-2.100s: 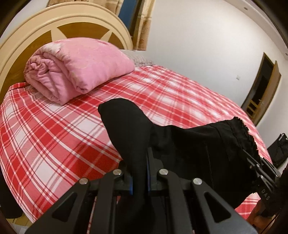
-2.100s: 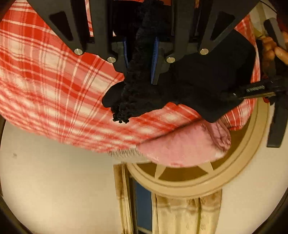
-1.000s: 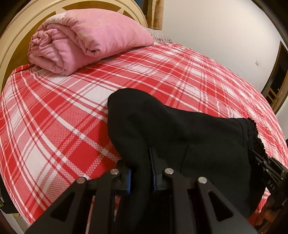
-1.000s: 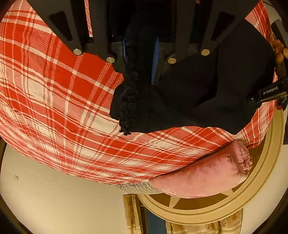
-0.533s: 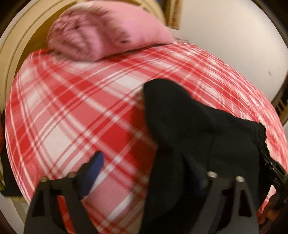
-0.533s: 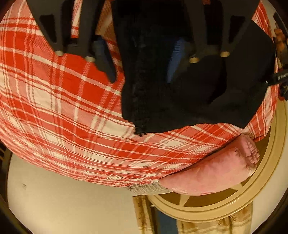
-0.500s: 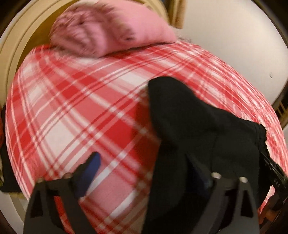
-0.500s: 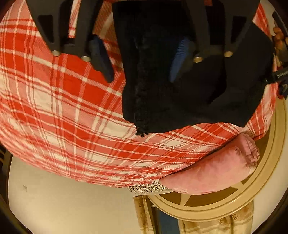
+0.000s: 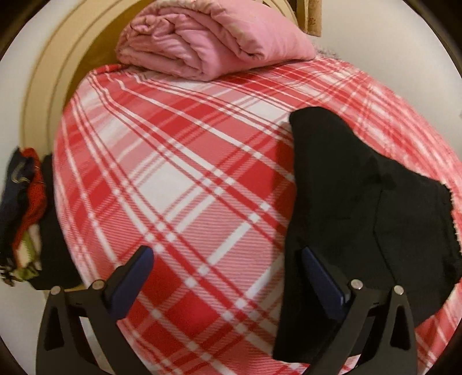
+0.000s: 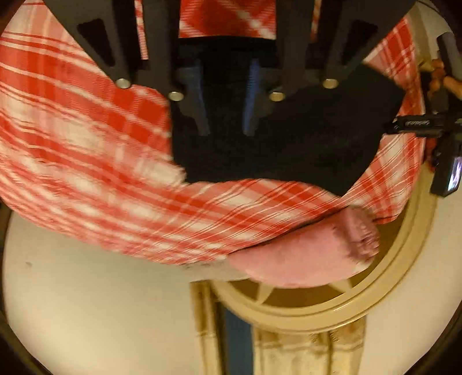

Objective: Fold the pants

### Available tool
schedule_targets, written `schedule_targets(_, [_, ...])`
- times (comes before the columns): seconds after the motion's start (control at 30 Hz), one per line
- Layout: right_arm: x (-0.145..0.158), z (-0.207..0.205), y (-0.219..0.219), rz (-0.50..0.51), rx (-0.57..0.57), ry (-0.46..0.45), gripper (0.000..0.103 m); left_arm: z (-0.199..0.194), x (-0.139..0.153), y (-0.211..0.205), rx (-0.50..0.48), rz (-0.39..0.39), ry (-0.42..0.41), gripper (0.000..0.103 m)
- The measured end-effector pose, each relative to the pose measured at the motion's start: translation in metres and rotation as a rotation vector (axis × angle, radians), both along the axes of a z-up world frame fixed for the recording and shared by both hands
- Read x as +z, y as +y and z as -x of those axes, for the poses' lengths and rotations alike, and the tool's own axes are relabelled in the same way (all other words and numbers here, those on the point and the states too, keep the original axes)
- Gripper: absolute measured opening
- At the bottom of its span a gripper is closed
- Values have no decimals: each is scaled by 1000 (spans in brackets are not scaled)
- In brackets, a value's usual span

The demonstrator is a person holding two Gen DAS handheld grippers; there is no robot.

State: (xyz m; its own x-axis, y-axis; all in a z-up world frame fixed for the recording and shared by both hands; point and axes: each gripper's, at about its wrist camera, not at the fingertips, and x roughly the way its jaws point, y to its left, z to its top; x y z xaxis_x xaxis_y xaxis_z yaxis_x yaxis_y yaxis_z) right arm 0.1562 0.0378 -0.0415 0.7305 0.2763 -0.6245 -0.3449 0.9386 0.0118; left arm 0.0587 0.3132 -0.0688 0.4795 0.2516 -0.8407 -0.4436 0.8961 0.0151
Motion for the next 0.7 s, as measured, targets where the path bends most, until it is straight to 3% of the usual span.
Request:
schedule_targets(0.07, [-17,-5,7,36,8,70,23,3,2,-1,20,-28,9,103])
schedule_targets(0.2, [-24,-1,4,53,8,74,23,6,22,-9,4,-84,-51,102])
schedule_targets(0.3, [-27,4,-1,33,0,75,23,-1,40,-24,-76,-52,-132,103])
schedule_targets(0.43, [-28,9,-2,20,-14,72,23,-17,51,-55,-175,-92,-200,103])
schedule_targets(0.6, [-29,9,-2,17,-15,74,23,-41,39,-79,-274,-15,-220,103])
schedule_targets(0.7, [-29,9,-2,17,-14,73,23,-53,22,-78,-253,-9,-169,102])
